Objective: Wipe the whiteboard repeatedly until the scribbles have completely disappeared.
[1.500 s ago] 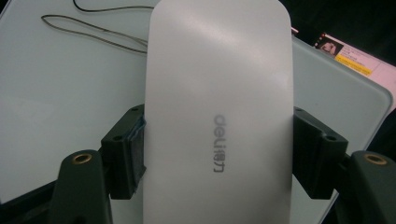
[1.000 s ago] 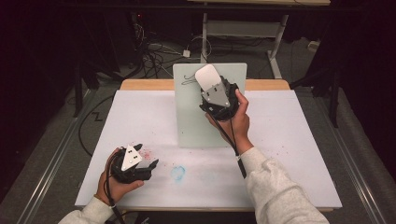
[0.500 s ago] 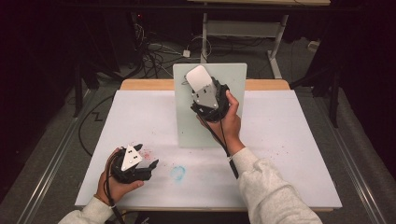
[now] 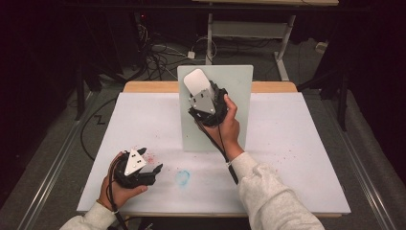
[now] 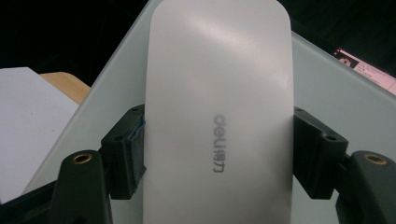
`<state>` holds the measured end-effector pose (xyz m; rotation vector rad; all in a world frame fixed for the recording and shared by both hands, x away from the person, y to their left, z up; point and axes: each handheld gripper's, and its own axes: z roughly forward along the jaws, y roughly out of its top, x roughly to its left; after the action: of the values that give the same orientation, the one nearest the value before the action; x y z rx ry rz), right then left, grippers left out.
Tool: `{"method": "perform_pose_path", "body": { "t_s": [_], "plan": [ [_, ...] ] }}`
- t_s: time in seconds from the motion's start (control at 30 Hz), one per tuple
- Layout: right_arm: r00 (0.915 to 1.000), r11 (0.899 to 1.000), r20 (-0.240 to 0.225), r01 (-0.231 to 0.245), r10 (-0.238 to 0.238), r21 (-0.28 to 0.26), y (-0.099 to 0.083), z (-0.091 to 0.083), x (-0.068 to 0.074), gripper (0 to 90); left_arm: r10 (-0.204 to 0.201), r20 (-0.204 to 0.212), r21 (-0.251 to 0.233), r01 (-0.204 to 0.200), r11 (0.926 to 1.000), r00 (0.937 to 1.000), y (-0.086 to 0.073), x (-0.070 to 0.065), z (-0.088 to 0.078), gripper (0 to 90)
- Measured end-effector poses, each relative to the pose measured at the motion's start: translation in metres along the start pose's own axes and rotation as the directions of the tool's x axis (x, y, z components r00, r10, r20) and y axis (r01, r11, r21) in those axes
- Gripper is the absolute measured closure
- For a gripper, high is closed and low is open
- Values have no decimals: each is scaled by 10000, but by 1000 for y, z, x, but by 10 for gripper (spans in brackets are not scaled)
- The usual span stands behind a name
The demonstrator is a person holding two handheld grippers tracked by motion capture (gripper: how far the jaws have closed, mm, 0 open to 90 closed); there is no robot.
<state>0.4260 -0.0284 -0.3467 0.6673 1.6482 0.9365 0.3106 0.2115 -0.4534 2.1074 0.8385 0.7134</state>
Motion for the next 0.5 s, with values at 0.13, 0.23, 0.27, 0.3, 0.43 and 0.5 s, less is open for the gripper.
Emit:
{"method": "perform_pose_path", "body": {
  "t_s": [0.13, 0.23, 0.27, 0.3, 0.43, 0.5],
  "plan": [
    [9999, 9999, 10, 122, -122, -1, 0, 0, 7, 311, -12, 15, 8, 12, 10000, 10000, 0, 0, 0, 213],
    [9999, 9999, -15, 149, -149, -11, 0, 0, 11, 311, 9, 37, 14, -9, 10000, 10000, 0, 0, 0, 213],
    [9998, 9998, -24, 208, -208, -15, 0, 1, 13, 312, 9, 43, 23, -10, 10000, 10000, 0, 0, 0, 213],
    [9998, 9999, -53, 170, -170, -18, -1, 0, 15, 311, 13, 39, 23, -13, 10000, 10000, 0, 0, 0, 213],
    [9994, 9995, -144, 325, -325, 12, -2, 0, 21, 311, 23, 48, 26, -23, 10000, 10000, 0, 0, 0, 213],
    [9987, 9988, -170, 479, -478, 26, -3, 0, 24, 311, 31, 58, 39, -31, 10000, 10000, 0, 0, 0, 213]
  ]
}}
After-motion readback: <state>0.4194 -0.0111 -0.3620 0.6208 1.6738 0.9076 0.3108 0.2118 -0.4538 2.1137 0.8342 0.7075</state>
